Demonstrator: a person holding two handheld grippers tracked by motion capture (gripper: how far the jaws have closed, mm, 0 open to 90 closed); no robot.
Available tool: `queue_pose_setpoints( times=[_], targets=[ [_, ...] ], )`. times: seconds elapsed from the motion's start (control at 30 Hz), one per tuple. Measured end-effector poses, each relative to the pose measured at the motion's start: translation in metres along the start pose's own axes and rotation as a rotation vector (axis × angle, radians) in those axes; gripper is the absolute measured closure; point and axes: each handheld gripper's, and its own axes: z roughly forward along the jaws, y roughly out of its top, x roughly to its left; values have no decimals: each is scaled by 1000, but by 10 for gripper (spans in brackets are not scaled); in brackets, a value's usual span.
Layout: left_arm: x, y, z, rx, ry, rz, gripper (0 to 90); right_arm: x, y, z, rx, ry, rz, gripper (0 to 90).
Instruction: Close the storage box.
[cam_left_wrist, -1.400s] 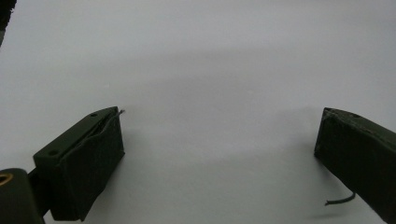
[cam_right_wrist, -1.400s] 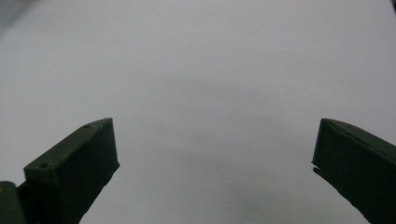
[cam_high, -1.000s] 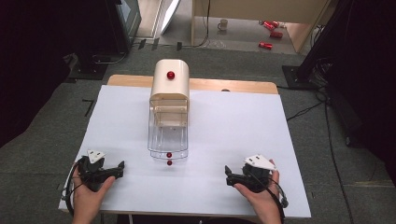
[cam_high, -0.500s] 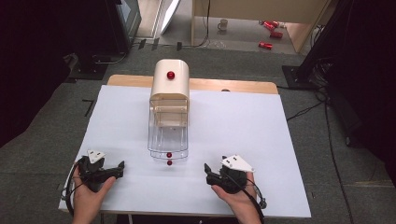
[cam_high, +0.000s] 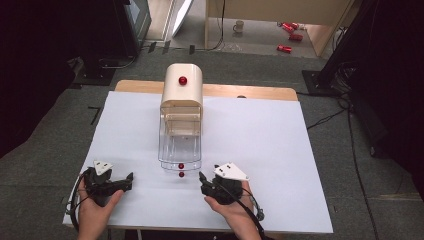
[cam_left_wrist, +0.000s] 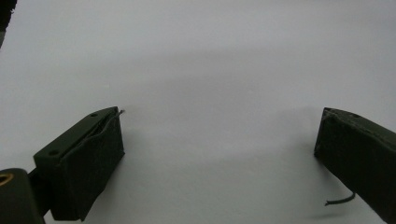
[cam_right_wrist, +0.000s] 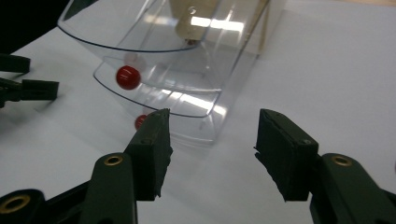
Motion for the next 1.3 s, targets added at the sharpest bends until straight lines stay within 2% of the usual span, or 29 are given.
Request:
queue_pose_setpoints(
  times=[0.33, 0.47, 0.67, 0.83, 1.1, 1.3],
  targets=[
    [0, 0, 0, 2, -1, 2, 12, 21, 6, 12, -11, 36, -3, 508],
    [0, 0, 0, 2, -1, 2, 12, 31, 8, 18, -24, 65, -10, 575],
    [0, 0, 0, 2, 0, 2, 12, 42, 7, 28, -17, 94, -20, 639],
    [0, 0, 0, 2, -1, 2, 12, 46, 6, 34, -15, 83, -10, 663],
    [0, 0, 0, 2, 0, 1, 12, 50, 3, 43, -37, 63, 39, 717],
    [0, 0, 0, 2, 0, 1, 12, 52, 2, 46, -44, 57, 36, 747]
  ],
)
